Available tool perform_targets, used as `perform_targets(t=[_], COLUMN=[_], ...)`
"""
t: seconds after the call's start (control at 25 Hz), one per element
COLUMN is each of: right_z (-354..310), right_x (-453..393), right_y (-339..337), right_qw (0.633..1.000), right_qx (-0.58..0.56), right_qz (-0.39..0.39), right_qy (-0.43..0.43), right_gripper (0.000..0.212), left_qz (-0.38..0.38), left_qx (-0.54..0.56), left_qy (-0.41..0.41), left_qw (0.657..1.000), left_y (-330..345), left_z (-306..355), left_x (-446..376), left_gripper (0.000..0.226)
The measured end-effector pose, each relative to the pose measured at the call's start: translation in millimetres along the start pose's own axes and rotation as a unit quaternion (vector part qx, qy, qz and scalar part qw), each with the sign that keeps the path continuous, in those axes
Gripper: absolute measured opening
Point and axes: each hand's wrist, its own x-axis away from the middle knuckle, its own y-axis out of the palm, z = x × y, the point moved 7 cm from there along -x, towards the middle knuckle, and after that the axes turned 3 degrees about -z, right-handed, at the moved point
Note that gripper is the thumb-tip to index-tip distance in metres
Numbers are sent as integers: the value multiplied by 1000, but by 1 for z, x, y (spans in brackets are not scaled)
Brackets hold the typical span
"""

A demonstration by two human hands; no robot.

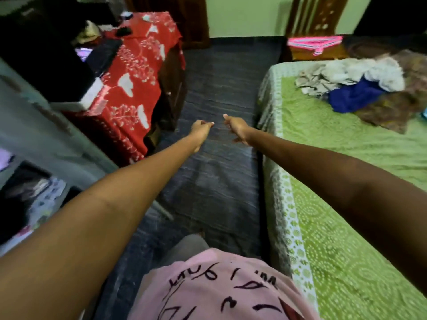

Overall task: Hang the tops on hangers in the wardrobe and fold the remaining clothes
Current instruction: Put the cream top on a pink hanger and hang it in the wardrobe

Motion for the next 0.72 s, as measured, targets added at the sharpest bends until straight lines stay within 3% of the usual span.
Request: perform_targets(t=[0.04,0.12,0.28,0.36,0.56,0.68,0.72], right_z=[0,-3,-10,-14,-14,-10,-8], right_x=[-11,-33,-67,-75,-110,-135,-146], right_y=[-15,-43,-92,-110,-142,-164,-176], right_qw=[999,995,980,970,954,941,936], right_qx=[-10,-36,-83,-116,-109,-142,-155], right_qz=[31,88,173,209,270,292,299], right_qy=[3,13,41,53,76,96,100], right_gripper=[38,39,30,29,45,41,41], left_qz=[-12,-37,-79,-103,-164,-191,-199], left_qx=[-10,-17,-42,-59,-95,-108,-111], left_qy=[6,21,55,58,59,66,63], left_qw=[1000,999,994,991,980,973,972], left_y=[13,33,56,61,82,105,116], left_z=[13,38,78,96,132,153,158], left_x=[-16,-52,-115,-141,-199,-233,-247], left_gripper=[12,23,17,25,29,15,21])
